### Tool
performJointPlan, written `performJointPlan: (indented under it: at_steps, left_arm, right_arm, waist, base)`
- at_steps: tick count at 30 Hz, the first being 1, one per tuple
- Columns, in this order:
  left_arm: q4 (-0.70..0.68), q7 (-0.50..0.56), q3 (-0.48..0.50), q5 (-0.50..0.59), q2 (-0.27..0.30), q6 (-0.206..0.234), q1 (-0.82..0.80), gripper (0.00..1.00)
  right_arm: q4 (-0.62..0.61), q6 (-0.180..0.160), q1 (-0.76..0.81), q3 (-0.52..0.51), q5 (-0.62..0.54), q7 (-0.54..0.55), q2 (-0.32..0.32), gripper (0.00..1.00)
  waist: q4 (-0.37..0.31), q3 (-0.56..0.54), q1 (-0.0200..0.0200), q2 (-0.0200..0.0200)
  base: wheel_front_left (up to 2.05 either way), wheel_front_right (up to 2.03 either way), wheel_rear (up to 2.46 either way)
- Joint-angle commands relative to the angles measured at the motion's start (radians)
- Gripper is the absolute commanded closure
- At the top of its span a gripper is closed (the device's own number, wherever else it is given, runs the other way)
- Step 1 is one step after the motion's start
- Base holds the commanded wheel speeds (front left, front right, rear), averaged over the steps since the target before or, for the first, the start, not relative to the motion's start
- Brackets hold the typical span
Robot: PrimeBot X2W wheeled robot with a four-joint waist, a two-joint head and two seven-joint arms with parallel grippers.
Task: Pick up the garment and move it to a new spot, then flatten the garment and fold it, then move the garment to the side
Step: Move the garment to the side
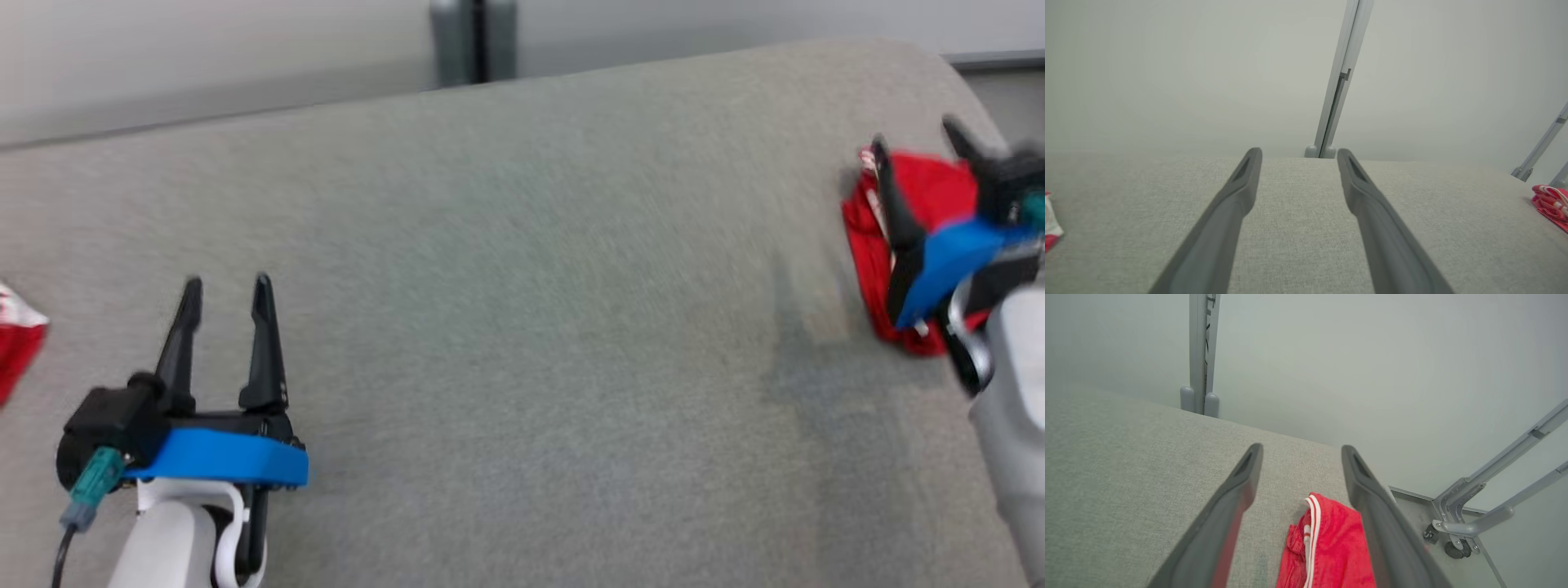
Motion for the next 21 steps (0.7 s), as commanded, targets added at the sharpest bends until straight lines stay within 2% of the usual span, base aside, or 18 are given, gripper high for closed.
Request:
performJointPlan:
  at_steps: [1,9,15,21]
  left_arm:
    - [0.014,-0.009,-0.001,-0.003,-0.008,0.000,0.017,0.00]
    - [0.091,-0.023,-0.004,0.014,-0.028,-0.007,0.061,0.00]
    - [0.114,-0.024,0.010,0.030,-0.044,-0.009,0.086,0.00]
    - [0.130,-0.025,0.025,0.047,-0.065,-0.015,0.122,0.00]
  right_arm:
    - [-0.030,0.000,0.051,0.007,0.032,-0.013,0.012,0.00]
    - [-0.302,0.000,0.352,0.005,0.149,-0.006,0.059,0.00]
    - [-0.475,0.000,0.544,-0.066,0.152,0.013,0.142,0.00]
    - [-0.580,0.000,0.667,-0.157,0.124,0.018,0.221,0.00]
  waist:
    - [0.018,-0.019,0.0003,0.0000]
    - [0.112,-0.111,0.0003,0.0000]
    - [0.148,-0.162,0.0003,0.0000]
    - [0.165,-0.203,0.0003,0.0000]
  base:
    - [0.00,0.00,0.00]
    - [0.00,0.00,0.00]
    - [0.00,0.00,0.00]
    - [0.00,0.00,0.00]
